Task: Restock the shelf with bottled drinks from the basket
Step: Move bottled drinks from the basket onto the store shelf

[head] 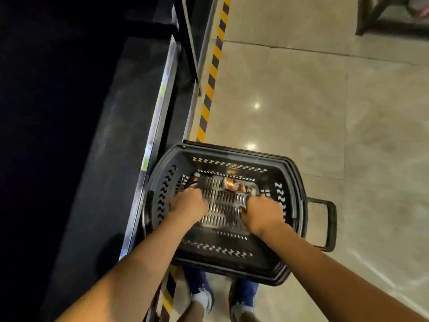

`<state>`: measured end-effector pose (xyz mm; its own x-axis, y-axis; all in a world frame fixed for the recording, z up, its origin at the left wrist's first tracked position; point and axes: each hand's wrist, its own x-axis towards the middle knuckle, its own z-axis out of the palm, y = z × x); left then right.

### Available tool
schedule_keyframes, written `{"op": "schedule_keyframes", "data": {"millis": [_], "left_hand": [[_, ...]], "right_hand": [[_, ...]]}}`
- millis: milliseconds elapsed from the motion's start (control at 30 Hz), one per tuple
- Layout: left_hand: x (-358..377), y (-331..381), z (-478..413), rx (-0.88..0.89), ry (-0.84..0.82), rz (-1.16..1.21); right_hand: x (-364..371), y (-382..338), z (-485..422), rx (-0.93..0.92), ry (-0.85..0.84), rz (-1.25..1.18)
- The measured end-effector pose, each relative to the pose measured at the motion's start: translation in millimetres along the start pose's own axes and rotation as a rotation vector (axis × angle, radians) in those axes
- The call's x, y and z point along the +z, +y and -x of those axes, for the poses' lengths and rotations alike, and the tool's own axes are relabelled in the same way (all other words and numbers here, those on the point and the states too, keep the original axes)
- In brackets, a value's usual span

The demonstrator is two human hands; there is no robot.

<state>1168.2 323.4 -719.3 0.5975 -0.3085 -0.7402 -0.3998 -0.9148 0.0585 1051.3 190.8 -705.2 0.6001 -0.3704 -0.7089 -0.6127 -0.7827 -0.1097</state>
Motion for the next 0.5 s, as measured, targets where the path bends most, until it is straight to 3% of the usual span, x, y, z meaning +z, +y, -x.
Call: {"op": "schedule_keyframes", "data": {"millis": [233, 500], "left_hand": [[143, -42, -201, -0.160, 0.061, 0.060], [235, -69, -302, -0.185, 0.217, 0.098]], "right_hand": [[147, 1, -205, 0.010, -0.020, 0.091], [234, 6, -314, 0.040, 0.127, -0.011]]}}
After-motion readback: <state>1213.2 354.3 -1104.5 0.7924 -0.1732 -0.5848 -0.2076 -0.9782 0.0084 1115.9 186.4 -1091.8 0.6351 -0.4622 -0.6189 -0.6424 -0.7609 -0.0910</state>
